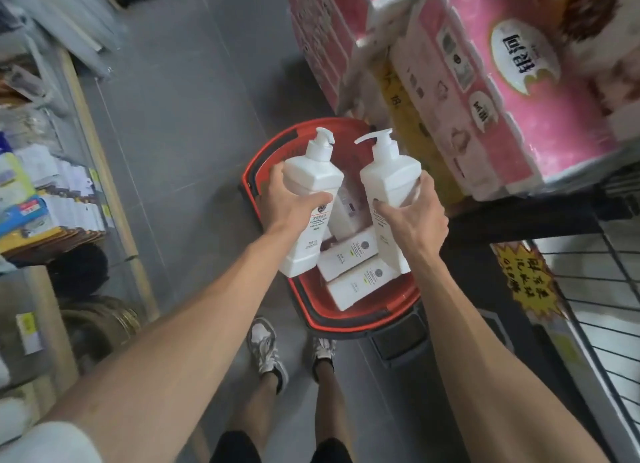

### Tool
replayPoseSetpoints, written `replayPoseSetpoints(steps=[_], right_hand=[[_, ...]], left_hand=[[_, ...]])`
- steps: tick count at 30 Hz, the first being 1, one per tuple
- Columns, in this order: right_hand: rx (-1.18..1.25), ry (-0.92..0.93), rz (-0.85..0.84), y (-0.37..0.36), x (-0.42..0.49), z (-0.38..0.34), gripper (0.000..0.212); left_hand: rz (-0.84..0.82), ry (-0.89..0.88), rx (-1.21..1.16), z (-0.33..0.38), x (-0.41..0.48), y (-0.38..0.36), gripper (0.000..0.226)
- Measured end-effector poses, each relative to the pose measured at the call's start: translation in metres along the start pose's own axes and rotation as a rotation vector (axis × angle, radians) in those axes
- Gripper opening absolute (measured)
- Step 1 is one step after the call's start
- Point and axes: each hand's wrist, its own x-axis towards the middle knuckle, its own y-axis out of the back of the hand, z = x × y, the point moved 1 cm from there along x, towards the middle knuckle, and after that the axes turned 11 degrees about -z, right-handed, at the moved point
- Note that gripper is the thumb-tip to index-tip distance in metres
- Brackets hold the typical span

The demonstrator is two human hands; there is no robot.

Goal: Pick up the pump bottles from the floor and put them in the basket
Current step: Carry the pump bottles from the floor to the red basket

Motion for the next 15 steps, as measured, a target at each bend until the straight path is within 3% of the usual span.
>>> replayPoseSetpoints(steps=[15], right_hand=[[-0.171,0.089,-0.101,-0.080,0.131,0.024,0.092]], left_hand=[[0.143,0.259,-0.233,-0.076,0.112,-0.047,0.076]])
